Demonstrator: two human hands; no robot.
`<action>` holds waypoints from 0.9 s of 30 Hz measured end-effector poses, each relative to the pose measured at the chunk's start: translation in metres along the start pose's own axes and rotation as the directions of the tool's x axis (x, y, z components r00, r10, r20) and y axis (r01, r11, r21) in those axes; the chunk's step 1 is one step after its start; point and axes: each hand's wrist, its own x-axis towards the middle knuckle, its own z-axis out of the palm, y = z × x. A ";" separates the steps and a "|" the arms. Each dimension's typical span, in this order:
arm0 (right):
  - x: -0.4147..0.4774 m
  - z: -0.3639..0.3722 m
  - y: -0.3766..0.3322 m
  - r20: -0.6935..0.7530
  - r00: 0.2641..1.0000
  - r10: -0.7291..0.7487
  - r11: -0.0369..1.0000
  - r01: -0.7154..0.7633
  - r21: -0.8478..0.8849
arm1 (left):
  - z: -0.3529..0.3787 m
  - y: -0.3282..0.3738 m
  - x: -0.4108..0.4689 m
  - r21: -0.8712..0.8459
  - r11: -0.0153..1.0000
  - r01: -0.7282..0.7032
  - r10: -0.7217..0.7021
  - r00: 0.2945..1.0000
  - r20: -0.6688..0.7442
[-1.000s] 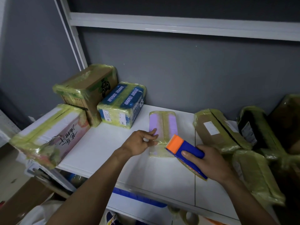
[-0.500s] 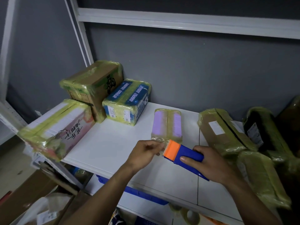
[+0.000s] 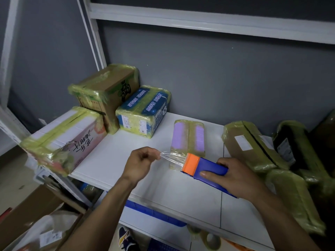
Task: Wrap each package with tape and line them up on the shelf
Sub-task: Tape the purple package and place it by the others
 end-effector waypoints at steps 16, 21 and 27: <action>0.052 0.002 -0.064 -0.045 0.993 0.107 0.852 -0.115 -0.511 | 0.032 -0.043 0.027 -0.069 0.993 0.091 -0.101 0.981 -0.168; 0.058 0.005 -0.064 -0.047 0.986 0.162 0.814 -0.160 -0.558 | 0.050 -0.045 0.032 -0.099 0.994 0.040 -0.056 0.985 -0.163; 0.064 0.006 -0.061 -0.006 0.973 0.232 0.805 -0.195 -0.561 | 0.065 -0.047 0.039 -0.044 0.983 0.181 -0.181 0.984 0.005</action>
